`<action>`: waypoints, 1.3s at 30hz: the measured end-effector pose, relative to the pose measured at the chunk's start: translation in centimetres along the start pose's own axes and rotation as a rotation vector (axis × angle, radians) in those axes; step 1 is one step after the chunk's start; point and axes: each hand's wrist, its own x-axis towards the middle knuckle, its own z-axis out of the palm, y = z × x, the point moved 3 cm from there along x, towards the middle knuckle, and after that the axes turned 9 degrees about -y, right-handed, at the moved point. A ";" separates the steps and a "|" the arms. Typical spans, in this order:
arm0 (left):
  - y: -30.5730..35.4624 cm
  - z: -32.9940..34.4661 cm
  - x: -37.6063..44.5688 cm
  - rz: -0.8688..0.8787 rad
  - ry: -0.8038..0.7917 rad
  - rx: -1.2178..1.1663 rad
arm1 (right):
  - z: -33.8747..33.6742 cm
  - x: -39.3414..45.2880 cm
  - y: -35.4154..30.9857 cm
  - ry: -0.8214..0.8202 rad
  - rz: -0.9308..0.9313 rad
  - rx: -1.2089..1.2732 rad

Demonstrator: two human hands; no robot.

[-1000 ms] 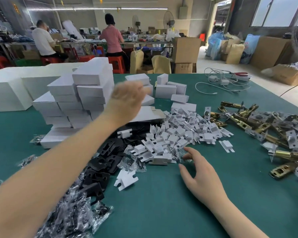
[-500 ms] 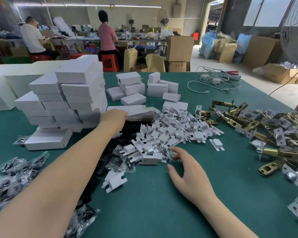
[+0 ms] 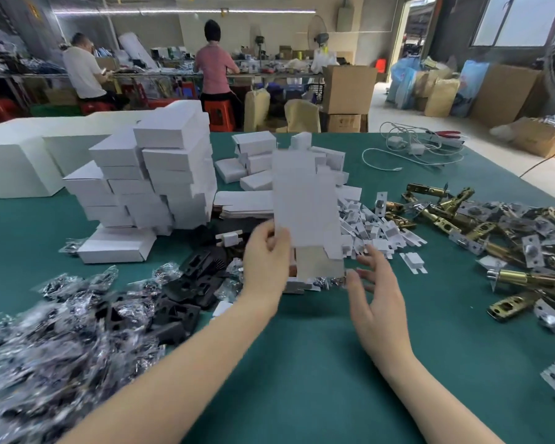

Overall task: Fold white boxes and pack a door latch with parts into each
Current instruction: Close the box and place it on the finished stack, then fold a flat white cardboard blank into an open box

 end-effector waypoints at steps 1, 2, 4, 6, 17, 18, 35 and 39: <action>-1.0 0.2 -1.0 -0.021 -0.015 0.014 | 0.0 0.0 0.0 0.010 0.013 0.035; -2.0 0.4 -1.8 -0.021 -0.053 0.036 | 0.1 0.0 0.1 0.007 0.024 0.041; -3.2 0.5 -2.8 0.024 -0.166 0.075 | 0.7 0.0 0.2 -0.030 0.033 -0.008; -3.7 0.2 -3.0 0.053 -0.252 0.103 | 1.1 0.0 0.3 -0.068 0.038 -0.063; -4.1 0.3 -3.4 0.059 -0.223 0.205 | 1.3 0.3 0.4 -0.150 0.105 -0.061; -4.0 0.3 -3.6 0.084 -0.217 0.223 | 1.4 0.3 0.4 -0.154 0.101 -0.068; -4.0 1.2 -4.3 0.194 -0.318 0.409 | 1.8 -0.7 -0.6 -0.089 0.083 -0.189; -4.1 1.5 -4.6 0.168 -0.370 0.441 | 1.3 -0.7 -0.6 -0.010 0.125 -0.128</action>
